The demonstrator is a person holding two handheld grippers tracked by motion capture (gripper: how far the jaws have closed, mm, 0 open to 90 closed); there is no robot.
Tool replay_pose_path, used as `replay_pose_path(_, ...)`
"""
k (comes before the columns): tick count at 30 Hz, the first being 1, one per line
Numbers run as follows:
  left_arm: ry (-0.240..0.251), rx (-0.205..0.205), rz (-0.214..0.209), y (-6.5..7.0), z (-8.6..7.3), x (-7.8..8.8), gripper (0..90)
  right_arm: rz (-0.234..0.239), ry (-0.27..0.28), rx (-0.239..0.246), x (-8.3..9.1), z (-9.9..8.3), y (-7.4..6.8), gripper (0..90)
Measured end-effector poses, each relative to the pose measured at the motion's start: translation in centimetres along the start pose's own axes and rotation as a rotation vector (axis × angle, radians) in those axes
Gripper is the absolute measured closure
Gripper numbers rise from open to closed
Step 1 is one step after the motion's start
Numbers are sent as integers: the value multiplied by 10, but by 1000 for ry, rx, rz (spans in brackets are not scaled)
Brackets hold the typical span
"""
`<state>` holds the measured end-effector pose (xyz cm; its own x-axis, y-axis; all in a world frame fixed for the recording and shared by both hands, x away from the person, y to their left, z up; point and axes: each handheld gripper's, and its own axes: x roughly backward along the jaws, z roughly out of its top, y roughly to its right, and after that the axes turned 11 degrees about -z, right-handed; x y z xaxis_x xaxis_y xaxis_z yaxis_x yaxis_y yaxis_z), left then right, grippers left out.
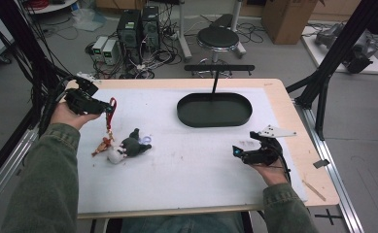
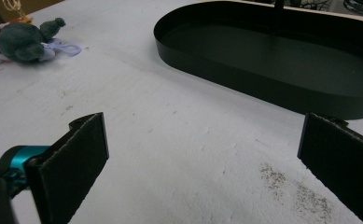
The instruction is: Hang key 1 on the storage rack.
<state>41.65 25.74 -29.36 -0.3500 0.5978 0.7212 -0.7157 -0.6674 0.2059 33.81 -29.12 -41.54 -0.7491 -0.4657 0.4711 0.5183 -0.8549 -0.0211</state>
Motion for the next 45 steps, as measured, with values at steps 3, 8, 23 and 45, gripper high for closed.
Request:
replay_pose_path(3, 38, 15, -20, -2, 1, 6, 746, 4, -4, -7, 1, 0, -1, 10)
replay_pose_path(8, 88, 25, -16, -6, 6, 24, 746, 1, -3, -4, 1, 0, -1, 10)
replay_pose_path(23, 160, -77, 35, 17, 69, 55, 747, 7, -7, -7, 0, 1, 0, 10)
replay_pose_path(45, 207, -163, -5, 53, 146, 28, 747, 12, 8, -25, 2, 1, 4, 9)
